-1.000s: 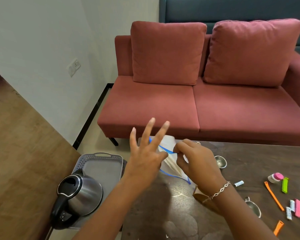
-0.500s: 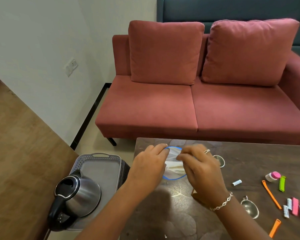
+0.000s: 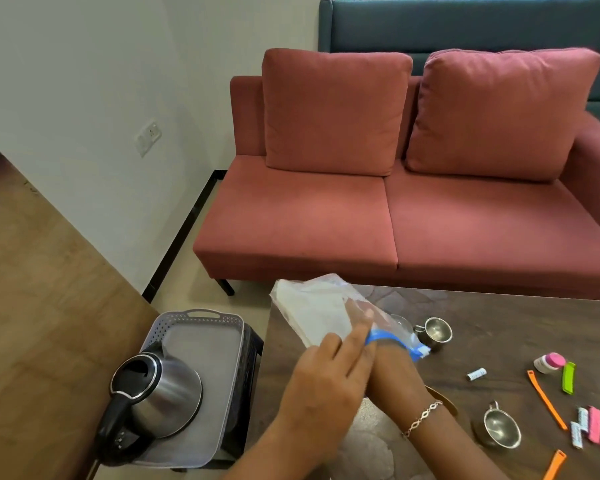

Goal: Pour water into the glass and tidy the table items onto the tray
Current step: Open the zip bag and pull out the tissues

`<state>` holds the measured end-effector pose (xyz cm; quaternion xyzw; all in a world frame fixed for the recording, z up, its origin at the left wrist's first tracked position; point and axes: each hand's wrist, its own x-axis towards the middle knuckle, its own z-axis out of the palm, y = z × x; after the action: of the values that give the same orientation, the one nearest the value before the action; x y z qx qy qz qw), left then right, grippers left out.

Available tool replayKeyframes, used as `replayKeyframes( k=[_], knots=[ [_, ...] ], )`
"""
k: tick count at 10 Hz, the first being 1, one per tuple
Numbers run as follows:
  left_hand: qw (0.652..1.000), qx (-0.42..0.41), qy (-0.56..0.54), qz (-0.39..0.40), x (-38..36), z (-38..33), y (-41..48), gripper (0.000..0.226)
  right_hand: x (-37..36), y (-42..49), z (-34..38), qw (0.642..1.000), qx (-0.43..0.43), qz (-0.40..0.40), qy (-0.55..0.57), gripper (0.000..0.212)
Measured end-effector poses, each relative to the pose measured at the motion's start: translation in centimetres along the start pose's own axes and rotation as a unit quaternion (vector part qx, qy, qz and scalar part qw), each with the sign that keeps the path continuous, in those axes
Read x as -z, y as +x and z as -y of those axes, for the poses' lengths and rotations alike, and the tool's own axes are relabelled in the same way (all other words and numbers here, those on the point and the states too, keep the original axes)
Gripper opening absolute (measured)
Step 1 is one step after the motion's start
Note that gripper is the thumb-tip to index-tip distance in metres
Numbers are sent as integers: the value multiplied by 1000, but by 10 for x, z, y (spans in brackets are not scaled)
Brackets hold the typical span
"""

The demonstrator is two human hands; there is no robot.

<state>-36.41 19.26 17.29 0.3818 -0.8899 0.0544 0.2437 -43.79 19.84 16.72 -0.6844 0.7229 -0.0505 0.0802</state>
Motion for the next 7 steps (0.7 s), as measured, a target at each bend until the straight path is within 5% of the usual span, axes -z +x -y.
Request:
replayKeyframes(
  k=[1,2,3,4,5,7],
  knots=[
    [1000,-16,-5,-13,-1,-9,-7,36,-21,-21,-3,995,32,-50,-79,43],
    [997,2,-57,-60,-3,-8,-16,41,-11,-37,-11,980,41,-173,-89,77],
    [922,232,-245,-188,6,-3,-22,36,26,-15,0,975,-24,-205,82,38],
    [743,450,-442,-224,8,28,-7,41,39,-13,0,981,19,-60,186,29],
    [585,538,-591,-136,8,91,-3,59,22,5,-47,936,48,78,340,39],
    [614,440,-635,160,10,148,-7,37,33,1,-68,921,95,45,376,48]
  ],
)
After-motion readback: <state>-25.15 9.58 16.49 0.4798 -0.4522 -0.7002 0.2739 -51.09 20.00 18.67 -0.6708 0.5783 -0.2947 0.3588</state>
